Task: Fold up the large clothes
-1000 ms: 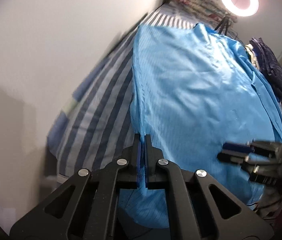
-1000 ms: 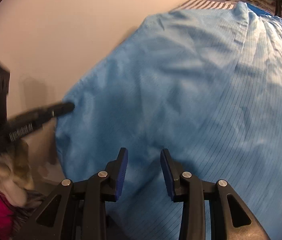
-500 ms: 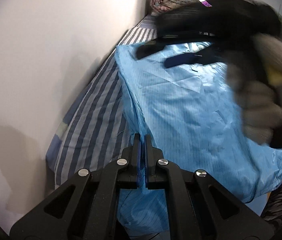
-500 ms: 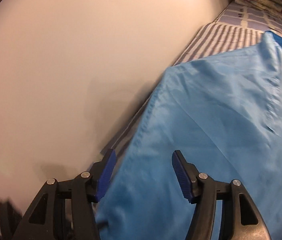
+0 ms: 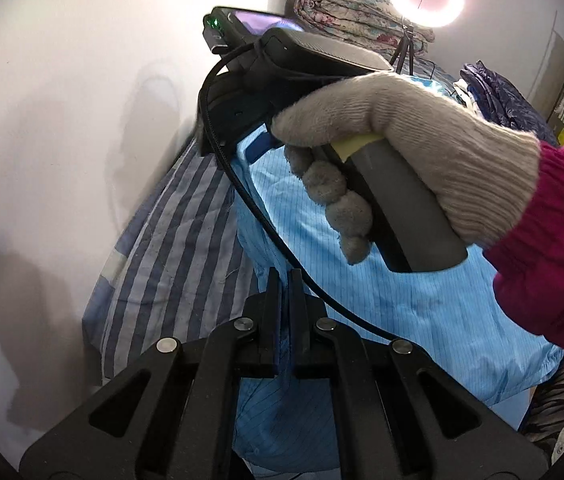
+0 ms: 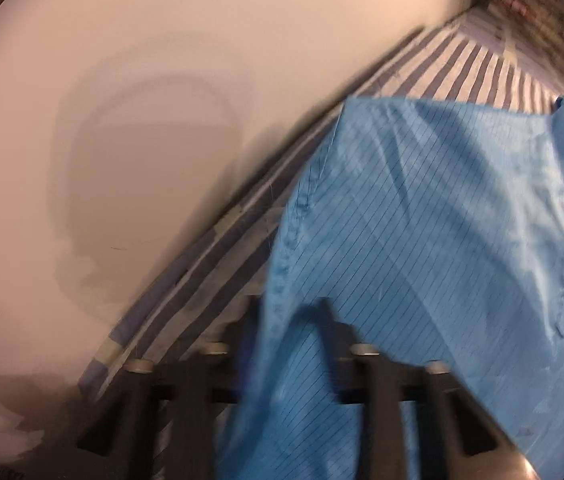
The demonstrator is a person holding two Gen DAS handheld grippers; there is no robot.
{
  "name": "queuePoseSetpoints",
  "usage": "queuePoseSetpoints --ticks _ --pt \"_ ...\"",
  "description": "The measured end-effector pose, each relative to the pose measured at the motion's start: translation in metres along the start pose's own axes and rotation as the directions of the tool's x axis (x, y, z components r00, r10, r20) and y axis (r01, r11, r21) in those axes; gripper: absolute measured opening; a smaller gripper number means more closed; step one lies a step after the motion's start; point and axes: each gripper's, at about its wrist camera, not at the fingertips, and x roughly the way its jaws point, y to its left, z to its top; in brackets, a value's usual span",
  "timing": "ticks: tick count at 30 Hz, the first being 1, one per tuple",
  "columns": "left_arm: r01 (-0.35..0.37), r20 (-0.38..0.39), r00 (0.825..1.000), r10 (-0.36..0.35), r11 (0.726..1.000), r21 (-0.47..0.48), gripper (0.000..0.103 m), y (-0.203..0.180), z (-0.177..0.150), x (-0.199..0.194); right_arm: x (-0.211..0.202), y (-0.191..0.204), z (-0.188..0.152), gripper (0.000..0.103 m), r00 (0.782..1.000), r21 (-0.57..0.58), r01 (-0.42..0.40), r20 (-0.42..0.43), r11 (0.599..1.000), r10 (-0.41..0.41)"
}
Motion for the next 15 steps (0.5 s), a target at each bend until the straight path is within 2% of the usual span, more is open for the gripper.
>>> queuePoseSetpoints --ticks 1,4,7,12,15 --pt "0.0 0.002 1.0 0.0 1.0 0.003 0.0 -0.002 0.001 -0.001 -0.003 -0.004 -0.001 0.003 1.0 0.011 -0.013 0.015 1.0 0.013" --pt "0.005 0.009 1.0 -0.005 1.0 0.019 0.0 -0.008 0.003 -0.003 -0.015 -0.021 -0.004 0.0 0.995 0.064 -0.083 0.058 0.995 0.079" --pt "0.013 0.025 1.0 -0.014 0.999 0.047 0.0 -0.019 0.006 -0.008 -0.036 -0.046 -0.012 0.0 0.979 0.132 -0.181 0.124 0.975 0.164" --pt "0.04 0.048 0.998 -0.045 0.994 0.099 0.0 -0.044 0.006 -0.02 -0.078 -0.098 -0.043 0.0 0.926 0.224 -0.332 0.261 0.916 0.272" --pt "0.055 0.052 0.997 -0.063 0.988 0.144 0.0 -0.065 0.004 -0.025 -0.099 -0.13 -0.067 0.0 0.902 0.265 -0.375 0.327 0.889 0.283"
